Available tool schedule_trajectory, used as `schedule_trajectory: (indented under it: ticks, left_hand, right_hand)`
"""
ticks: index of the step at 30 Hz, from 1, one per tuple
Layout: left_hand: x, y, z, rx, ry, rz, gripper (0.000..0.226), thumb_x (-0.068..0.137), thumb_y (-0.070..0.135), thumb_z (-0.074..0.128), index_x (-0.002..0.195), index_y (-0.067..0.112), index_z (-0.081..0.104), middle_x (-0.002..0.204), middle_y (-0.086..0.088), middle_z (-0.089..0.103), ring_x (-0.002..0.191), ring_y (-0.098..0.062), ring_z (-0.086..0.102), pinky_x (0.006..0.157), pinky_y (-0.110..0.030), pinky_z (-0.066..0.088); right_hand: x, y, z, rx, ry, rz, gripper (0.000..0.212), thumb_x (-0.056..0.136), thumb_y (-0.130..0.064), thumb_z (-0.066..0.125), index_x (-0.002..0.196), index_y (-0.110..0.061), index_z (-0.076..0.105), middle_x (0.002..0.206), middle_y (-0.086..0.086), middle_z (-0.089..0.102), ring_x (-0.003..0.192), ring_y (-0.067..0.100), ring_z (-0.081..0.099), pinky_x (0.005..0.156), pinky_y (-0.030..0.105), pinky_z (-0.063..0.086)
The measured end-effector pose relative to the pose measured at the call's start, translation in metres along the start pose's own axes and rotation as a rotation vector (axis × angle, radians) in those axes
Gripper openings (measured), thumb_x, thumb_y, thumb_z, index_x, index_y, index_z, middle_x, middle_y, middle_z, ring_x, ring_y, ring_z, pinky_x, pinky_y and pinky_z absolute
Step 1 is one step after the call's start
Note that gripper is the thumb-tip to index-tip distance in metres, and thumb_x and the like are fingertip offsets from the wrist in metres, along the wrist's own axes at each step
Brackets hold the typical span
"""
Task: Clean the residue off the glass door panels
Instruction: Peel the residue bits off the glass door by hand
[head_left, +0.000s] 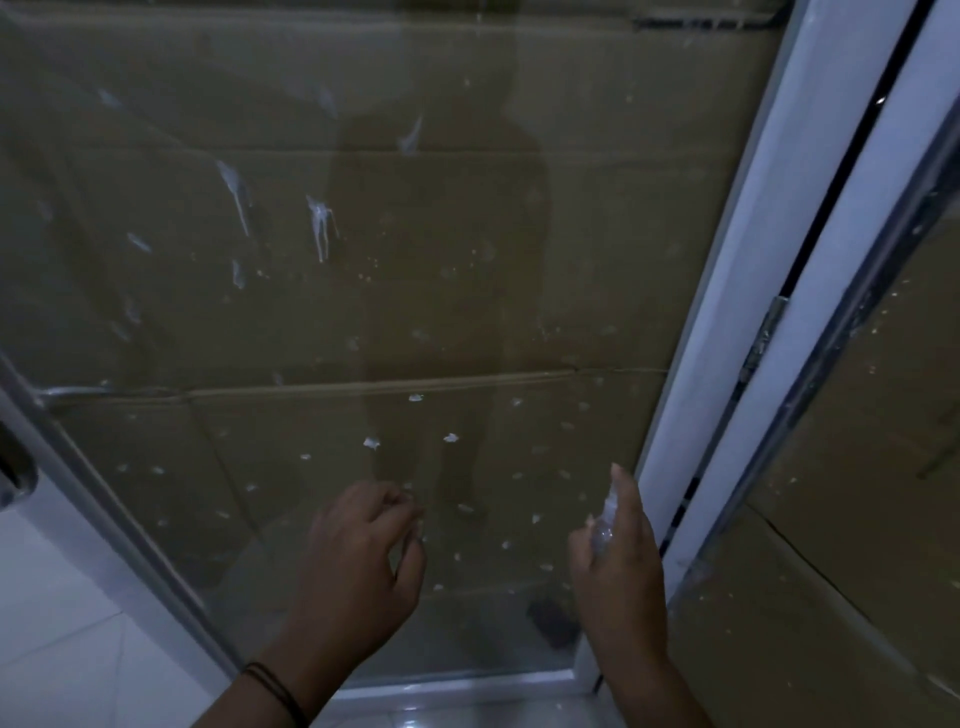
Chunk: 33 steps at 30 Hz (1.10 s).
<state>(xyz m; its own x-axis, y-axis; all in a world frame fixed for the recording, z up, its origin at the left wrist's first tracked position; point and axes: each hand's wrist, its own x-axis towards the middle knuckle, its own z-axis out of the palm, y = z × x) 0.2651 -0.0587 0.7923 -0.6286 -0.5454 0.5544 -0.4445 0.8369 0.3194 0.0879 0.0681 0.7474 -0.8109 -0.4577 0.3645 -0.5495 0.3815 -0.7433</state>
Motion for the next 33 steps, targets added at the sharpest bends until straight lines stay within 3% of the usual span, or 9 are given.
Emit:
schedule_trajectory:
  ticks: [5, 12, 16, 22, 27, 31, 33]
  left_hand:
    - [0.009, 0.023, 0.007, -0.006, -0.025, 0.031, 0.03, 0.078, 0.026, 0.048, 0.083, 0.012, 0.075, 0.084, -0.003, 0.065, 0.079, -0.024, 0.065, 0.069, -0.039, 0.053]
    - [0.013, 0.044, 0.013, -0.01, -0.042, 0.056, 0.031, 0.078, 0.026, 0.048, 0.082, 0.013, 0.075, 0.08, -0.002, 0.065, 0.076, -0.024, 0.065, 0.067, -0.037, 0.054]
    - [0.013, 0.05, 0.019, -0.007, -0.05, 0.057, 0.031, 0.079, 0.027, 0.047, 0.082, 0.014, 0.075, 0.081, -0.001, 0.065, 0.076, -0.024, 0.065, 0.067, -0.036, 0.053]
    - [0.008, 0.05, 0.029, -0.004, -0.064, 0.056, 0.028, 0.079, 0.027, 0.049, 0.082, 0.015, 0.074, 0.085, -0.002, 0.065, 0.077, -0.024, 0.064, 0.068, -0.034, 0.053]
    - [0.002, 0.046, 0.039, -0.031, -0.046, 0.058, 0.026, 0.079, 0.027, 0.05, 0.082, 0.015, 0.073, 0.084, 0.0, 0.064, 0.078, -0.023, 0.063, 0.07, -0.032, 0.051]
    - [-0.004, 0.042, 0.044, -0.04, -0.03, 0.069, 0.025, 0.079, 0.028, 0.05, 0.081, 0.017, 0.073, 0.084, 0.002, 0.063, 0.077, -0.021, 0.061, 0.069, -0.03, 0.049]
    - [-0.009, 0.038, 0.045, -0.062, -0.017, 0.073, 0.025, 0.079, 0.027, 0.05, 0.083, 0.016, 0.072, 0.084, 0.001, 0.062, 0.079, -0.02, 0.06, 0.069, -0.031, 0.049]
  right_hand:
    - [0.009, 0.015, -0.014, 0.007, -0.047, 0.069, 0.051, 0.091, -0.018, 0.053, 0.138, -0.025, 0.035, 0.119, 0.013, 0.058, 0.094, 0.027, 0.06, 0.072, 0.031, 0.05]
    - [0.007, 0.036, -0.029, -0.029, 0.048, 0.056, 0.063, 0.09, -0.014, 0.055, 0.145, -0.028, 0.028, 0.116, 0.011, 0.057, 0.083, 0.018, 0.053, 0.065, 0.025, 0.04]
    - [0.006, 0.051, -0.034, -0.117, 0.065, 0.087, 0.066, 0.089, -0.012, 0.056, 0.146, -0.026, 0.026, 0.113, 0.013, 0.059, 0.072, 0.014, 0.048, 0.055, 0.014, 0.032]
    - [0.012, 0.073, -0.038, -0.167, 0.054, 0.203, 0.055, 0.092, -0.017, 0.05, 0.143, -0.025, 0.032, 0.096, 0.01, 0.062, 0.065, 0.016, 0.051, 0.055, 0.019, 0.035]
    - [0.008, 0.079, -0.041, -0.084, 0.018, 0.26, 0.051, 0.092, -0.019, 0.051, 0.14, -0.022, 0.034, 0.113, 0.013, 0.062, 0.087, 0.025, 0.06, 0.073, 0.028, 0.049]
    - [0.0, 0.074, -0.041, -0.183, 0.118, 0.126, 0.056, 0.084, -0.008, 0.064, 0.136, -0.011, 0.044, 0.091, 0.019, 0.066, 0.064, 0.015, 0.05, 0.055, 0.015, 0.034]
    - [-0.004, 0.07, -0.04, -0.153, 0.124, 0.14, 0.061, 0.086, -0.012, 0.062, 0.141, -0.017, 0.036, 0.1, 0.02, 0.066, 0.073, 0.022, 0.059, 0.061, 0.018, 0.04]
